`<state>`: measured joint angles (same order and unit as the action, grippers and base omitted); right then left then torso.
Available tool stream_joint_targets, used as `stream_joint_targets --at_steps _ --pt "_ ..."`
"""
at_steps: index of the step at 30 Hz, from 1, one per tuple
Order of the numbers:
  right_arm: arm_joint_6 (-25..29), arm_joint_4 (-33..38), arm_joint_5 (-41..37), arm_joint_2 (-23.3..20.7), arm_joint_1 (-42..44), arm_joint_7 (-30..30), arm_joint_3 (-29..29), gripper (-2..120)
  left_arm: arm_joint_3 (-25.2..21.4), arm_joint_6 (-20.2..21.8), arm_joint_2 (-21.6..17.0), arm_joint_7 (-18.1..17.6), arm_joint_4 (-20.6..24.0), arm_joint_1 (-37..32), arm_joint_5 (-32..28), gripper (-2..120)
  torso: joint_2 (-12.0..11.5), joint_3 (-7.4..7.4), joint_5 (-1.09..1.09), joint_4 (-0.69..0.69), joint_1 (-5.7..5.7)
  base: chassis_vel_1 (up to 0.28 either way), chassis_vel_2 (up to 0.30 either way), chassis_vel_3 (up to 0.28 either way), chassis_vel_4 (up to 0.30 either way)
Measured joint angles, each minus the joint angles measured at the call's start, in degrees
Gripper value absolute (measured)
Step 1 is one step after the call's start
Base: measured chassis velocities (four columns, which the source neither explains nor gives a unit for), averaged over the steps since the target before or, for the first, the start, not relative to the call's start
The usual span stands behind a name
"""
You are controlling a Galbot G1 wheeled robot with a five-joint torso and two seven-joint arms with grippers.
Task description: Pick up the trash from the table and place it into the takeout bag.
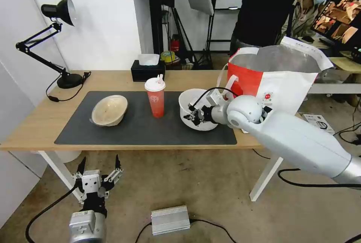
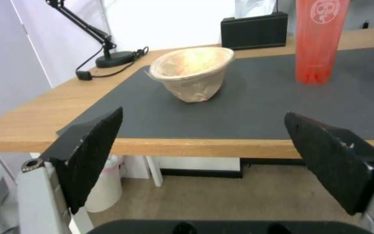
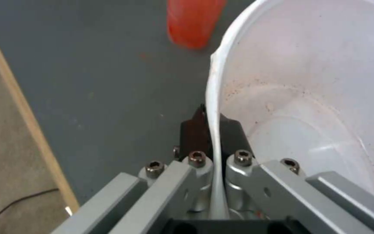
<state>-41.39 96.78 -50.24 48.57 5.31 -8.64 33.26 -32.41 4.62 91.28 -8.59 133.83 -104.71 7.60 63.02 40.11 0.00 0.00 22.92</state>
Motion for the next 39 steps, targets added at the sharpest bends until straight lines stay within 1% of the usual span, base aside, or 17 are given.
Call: stream_joint_targets --at_steps 9,19,28,39 --pt "0.0 4.8 -3.1 -1.8 -0.9 2.0 -0.3 0 0.1 0.0 0.0 0.0 0.0 0.1 0.0 100 0.0 0.00 -0.01 0.00 0.00 0.000 0.000 0.000 0.000" --pt "0.0 8.7 -4.4 -3.2 -1.1 3.3 -0.4 0 0.1 0.0 0.0 0.0 0.0 0.2 0.0 100 0.0 0.00 0.00 0.00 0.00 0.000 0.000 0.000 0.000" --pt "0.0 14.4 -6.9 -4.7 -2.0 5.4 1.9 0 0.0 -0.1 0.0 0.0 0.3 0.2 -0.1 100 0.0 0.00 0.00 0.00 0.00 0.000 0.000 0.000 0.000" --pt "0.1 18.8 -9.6 -5.9 -2.9 7.0 3.0 0 -0.1 -0.7 0.0 0.0 0.5 0.0 -0.2 100 0.0 0.00 0.00 0.00 0.00 0.000 0.000 0.000 0.000"
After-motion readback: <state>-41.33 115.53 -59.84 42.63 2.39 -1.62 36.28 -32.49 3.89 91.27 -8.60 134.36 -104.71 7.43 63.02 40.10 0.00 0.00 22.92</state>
